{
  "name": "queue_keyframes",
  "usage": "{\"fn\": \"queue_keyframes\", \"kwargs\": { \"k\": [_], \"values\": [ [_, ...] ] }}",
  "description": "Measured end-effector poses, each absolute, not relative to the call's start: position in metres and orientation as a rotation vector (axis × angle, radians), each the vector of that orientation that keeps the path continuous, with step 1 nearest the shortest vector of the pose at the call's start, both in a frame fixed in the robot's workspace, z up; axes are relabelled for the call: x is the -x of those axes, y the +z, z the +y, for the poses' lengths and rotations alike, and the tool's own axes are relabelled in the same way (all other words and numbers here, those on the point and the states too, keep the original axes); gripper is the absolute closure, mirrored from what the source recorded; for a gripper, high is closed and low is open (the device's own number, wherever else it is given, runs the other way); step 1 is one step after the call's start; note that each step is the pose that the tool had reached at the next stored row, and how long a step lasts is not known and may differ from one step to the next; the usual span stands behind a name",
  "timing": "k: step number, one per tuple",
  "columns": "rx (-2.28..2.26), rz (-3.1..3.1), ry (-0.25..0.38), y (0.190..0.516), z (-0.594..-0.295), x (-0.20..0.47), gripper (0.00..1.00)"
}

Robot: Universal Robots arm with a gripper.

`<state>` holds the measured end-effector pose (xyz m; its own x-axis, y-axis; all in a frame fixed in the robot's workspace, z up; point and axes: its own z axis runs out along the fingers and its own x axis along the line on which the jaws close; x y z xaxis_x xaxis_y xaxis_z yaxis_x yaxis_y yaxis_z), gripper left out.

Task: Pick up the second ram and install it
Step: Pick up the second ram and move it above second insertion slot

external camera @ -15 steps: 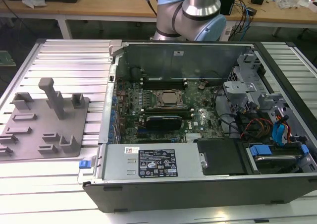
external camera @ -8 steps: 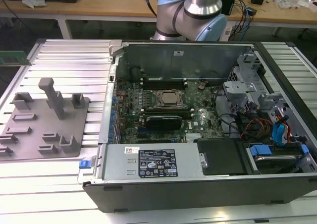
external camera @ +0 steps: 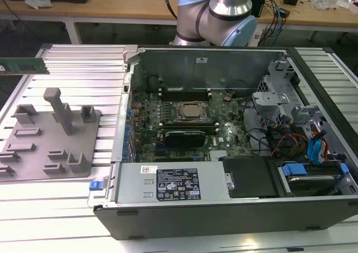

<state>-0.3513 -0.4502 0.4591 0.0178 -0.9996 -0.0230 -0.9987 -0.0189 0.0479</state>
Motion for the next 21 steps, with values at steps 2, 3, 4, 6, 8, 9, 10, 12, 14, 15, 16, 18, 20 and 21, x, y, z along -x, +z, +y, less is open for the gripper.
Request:
{"fn": "queue_keyframes", "kwargs": {
  "k": [2,3,4,6,8,9,10,12,14,15,16,18,20,21],
  "values": [
    [-2.228,-2.188,-0.078,0.459,-0.45,0.342,0.91],
    [-2.228,-2.188,-0.078,0.459,-0.45,0.339,0.91],
    [-2.228,-2.188,-0.078,0.459,-0.45,0.335,0.91],
    [-2.228,-2.188,-0.078,0.459,-0.45,0.328,0.91],
    [-2.228,-2.188,-0.078,0.459,-0.45,0.321,0.91],
    [-2.228,-2.188,-0.078,0.459,-0.45,0.315,0.91],
    [-2.228,-2.188,-0.078,0.459,-0.45,0.311,0.91],
    [-2.228,-2.188,-0.078,0.459,-0.45,0.303,0.91],
    [-2.228,-2.188,-0.078,0.459,-0.45,0.296,0.91],
    [-2.228,-2.188,-0.078,0.459,-0.45,0.292,0.91],
    [-2.228,-2.188,-0.078,0.459,-0.45,0.286,0.91],
    [-2.228,-2.188,-0.078,0.459,-0.45,0.28,0.91],
    [-2.228,-2.188,-0.078,0.459,-0.45,0.269,0.91],
    [-2.228,-2.188,-0.078,0.459,-0.45,0.262,0.91]
  ]
}}
